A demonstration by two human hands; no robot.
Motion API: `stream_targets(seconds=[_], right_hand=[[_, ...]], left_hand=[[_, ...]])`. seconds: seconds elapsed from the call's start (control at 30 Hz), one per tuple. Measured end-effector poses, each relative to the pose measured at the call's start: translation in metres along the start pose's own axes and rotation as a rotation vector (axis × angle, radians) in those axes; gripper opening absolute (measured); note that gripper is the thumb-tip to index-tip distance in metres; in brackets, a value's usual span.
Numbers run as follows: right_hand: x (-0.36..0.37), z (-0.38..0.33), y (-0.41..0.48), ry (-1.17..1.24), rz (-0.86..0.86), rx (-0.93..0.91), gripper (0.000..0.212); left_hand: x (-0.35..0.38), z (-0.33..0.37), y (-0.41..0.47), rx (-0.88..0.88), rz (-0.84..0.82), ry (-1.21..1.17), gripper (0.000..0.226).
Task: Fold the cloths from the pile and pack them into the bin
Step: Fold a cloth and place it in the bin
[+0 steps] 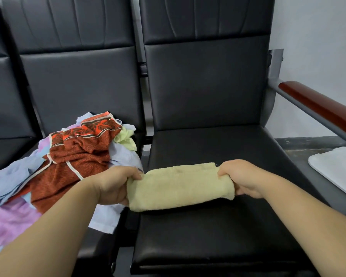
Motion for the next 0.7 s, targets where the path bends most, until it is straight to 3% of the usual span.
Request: stream_targets(seconds=[0.07, 0.23, 0.37, 0.43, 0.7], right_hand=[[0.002, 0.009, -0.005, -0.024, -0.034, 0.072, 0.032], [0.008, 0.012, -0.010, -0.074, -0.019, 0.116, 0.030], [0.014, 0.000, -0.009, -0.149, 0.015, 0.059, 0.006], [0.014, -0.008, -0.003, -0.286, 0.073, 0.013, 0.017], [0.027, -0.026, 0.018, -0.583, 0.133, -0.111, 0.014]], left_hand=[[0.002, -0.006, -0.007, -0.059, -0.017, 0.067, 0.030], [0.002, -0.012, -0.014, -0.111, 0.010, 0.238, 0.039], [-0.007, -0.011, -0.007, -0.031, 0.115, 0.234, 0.019], [-0.011, -0.009, -0.001, 0.001, 0.162, 0.291, 0.018], [-0.019, -0.012, 0.019, -0.034, 0.216, 0.383, 0.025]])
Point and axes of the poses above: each hand's wrist, its own y-axis towards the middle knuckle, its own x-axis out of the palm, z = x × y, the point moved 7 cm from there along y, towards the middle knuckle, and after that the axes turned 5 degrees about -z, right-handed, at the moved point
